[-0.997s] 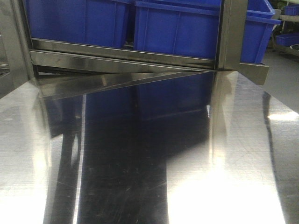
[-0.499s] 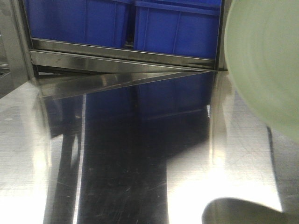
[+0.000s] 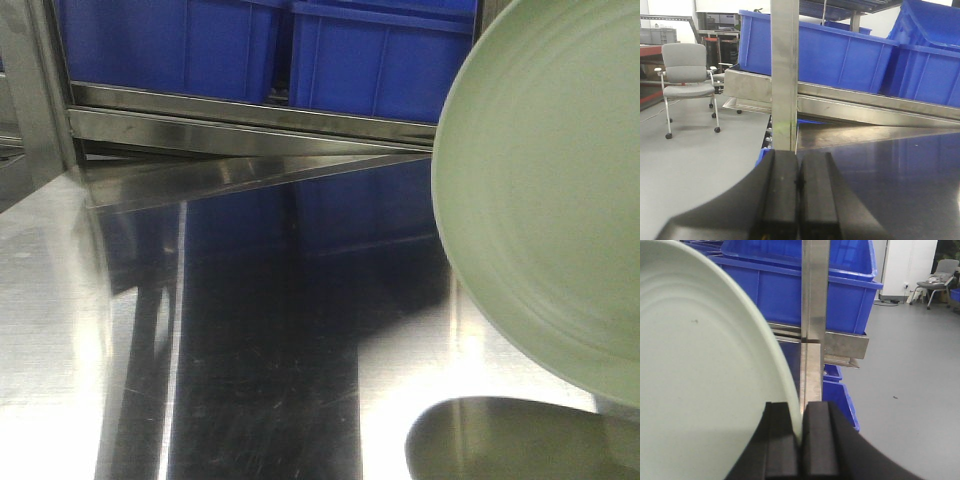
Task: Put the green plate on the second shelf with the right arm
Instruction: 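Raise the plate upright with the right gripper, clear of the table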
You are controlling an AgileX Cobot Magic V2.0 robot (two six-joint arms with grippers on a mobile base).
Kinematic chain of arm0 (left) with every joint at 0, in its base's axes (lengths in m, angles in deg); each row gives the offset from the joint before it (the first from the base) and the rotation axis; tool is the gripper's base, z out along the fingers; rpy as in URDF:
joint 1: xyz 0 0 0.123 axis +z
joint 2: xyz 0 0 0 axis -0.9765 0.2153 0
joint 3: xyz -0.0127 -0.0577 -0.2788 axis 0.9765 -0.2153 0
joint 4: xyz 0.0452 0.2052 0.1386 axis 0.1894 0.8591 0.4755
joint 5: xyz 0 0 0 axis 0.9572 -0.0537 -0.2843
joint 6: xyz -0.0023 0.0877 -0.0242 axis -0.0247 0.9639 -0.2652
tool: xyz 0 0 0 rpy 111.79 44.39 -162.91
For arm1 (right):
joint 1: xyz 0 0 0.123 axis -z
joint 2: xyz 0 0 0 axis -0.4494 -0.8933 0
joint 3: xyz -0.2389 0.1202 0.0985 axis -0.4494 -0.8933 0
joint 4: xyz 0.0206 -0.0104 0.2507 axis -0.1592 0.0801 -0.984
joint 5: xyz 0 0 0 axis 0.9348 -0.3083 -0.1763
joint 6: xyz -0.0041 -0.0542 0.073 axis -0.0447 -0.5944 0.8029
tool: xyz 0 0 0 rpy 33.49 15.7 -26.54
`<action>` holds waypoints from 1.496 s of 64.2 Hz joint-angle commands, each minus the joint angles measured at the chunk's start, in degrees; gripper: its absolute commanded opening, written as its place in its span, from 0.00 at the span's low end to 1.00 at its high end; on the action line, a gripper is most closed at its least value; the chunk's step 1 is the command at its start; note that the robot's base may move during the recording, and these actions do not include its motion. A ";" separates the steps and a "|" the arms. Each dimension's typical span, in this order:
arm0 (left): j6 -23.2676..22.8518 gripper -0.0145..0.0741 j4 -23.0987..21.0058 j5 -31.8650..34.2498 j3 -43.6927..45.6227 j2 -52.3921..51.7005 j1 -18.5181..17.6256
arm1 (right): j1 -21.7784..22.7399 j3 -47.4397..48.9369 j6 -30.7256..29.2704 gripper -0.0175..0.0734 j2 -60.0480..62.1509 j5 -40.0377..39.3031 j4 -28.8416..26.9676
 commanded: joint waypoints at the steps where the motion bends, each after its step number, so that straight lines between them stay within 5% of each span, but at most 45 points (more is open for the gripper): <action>1: -0.36 0.31 -0.27 4.66 -2.40 -0.20 -0.21 | 0.26 1.41 -8.80 0.25 0.21 -6.65 -8.67; 9: -0.36 0.31 -0.27 4.66 -2.40 -0.20 -0.21 | 0.26 1.41 -20.50 0.25 1.34 -6.72 -17.67; 16: -0.36 0.31 -0.27 4.66 -2.40 -0.20 -0.21 | 0.26 1.41 -24.17 0.25 2.22 -7.11 -22.16; 33: -0.36 0.31 -0.27 4.66 -2.40 -0.20 -0.21 | 0.26 1.41 -24.18 0.25 4.92 -12.30 -22.46; 96: -0.36 0.31 -0.27 4.66 -2.40 -0.20 -0.21 | 0.26 1.41 -24.18 0.25 5.26 -12.38 -22.46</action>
